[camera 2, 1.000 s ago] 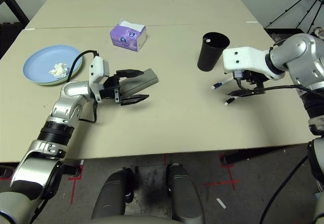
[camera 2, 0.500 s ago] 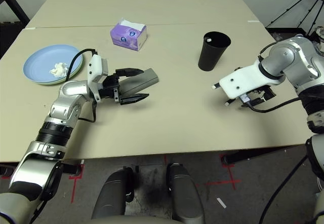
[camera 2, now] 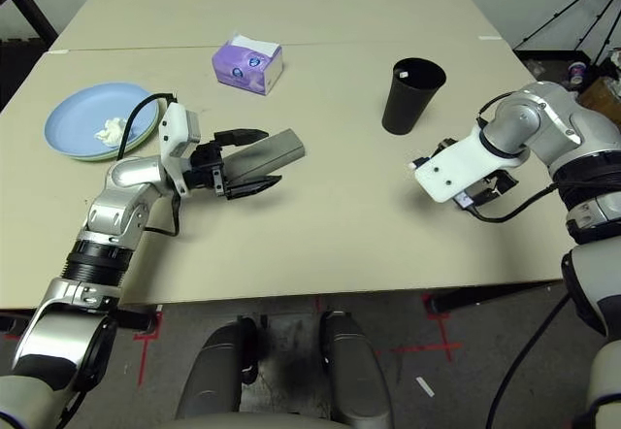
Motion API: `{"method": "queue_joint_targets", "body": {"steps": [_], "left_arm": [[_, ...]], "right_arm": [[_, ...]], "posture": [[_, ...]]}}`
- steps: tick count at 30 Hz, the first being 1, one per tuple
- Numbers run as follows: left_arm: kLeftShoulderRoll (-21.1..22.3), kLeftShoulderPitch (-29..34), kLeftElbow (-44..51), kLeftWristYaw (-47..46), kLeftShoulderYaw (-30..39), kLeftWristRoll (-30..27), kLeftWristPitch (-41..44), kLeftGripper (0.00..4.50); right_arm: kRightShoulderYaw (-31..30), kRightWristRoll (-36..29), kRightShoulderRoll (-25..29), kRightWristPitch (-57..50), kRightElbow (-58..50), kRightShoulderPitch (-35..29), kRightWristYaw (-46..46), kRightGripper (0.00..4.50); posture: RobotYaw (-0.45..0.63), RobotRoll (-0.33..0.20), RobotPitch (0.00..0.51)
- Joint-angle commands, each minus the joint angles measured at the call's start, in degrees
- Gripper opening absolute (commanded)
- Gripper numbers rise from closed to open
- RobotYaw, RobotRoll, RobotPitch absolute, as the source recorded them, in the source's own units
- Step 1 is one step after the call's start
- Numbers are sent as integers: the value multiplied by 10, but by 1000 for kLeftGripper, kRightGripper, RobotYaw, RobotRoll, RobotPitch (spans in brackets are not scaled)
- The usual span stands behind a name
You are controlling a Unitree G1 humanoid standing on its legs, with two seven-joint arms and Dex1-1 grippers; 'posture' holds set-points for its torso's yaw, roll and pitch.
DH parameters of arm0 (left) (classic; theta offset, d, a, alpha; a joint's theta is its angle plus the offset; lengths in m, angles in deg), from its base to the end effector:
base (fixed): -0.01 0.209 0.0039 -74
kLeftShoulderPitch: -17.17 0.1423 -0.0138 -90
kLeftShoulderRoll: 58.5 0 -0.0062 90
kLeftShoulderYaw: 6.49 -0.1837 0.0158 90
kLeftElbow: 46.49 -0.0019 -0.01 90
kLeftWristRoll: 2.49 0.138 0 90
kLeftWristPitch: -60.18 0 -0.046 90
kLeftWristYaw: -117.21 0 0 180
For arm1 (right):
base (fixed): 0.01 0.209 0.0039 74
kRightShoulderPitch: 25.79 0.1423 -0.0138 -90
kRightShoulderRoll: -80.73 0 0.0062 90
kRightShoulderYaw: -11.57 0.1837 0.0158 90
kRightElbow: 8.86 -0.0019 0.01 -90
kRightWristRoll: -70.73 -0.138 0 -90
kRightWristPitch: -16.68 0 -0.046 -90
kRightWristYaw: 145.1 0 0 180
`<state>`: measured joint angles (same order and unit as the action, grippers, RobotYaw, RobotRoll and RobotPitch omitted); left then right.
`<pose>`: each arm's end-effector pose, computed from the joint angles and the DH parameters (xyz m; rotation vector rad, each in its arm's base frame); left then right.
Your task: Organize and tidy the items on the table.
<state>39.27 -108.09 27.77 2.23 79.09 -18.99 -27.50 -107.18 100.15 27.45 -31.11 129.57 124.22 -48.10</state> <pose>0.3071 0.1897 0.1583 0.2935 -0.1641 -1.2263 0.3227 -0.2657 0.2364 -1.7413 0.6711 1.3887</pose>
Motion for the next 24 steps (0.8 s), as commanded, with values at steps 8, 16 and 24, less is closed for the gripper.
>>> {"method": "queue_joint_targets", "body": {"steps": [8, 16, 24], "left_arm": [[6, 10, 23, -8, 1, -4, 8, 4484], [10, 9, 30, -10, 1, -5, 12, 4484], [12, 9, 36, -9, -1, -6, 15, 4500]], "right_arm": [[-7, -4, -14, 12, 16, 4, -18, 4500], [-8, -2, -11, 18, 14, -1, -29, 4500], [-11, -4, -3, 23, 6, -13, -49, 4113]], "posture": [[-32, 0, 208], [-30, 0, 208], [-31, 0, 207]]}}
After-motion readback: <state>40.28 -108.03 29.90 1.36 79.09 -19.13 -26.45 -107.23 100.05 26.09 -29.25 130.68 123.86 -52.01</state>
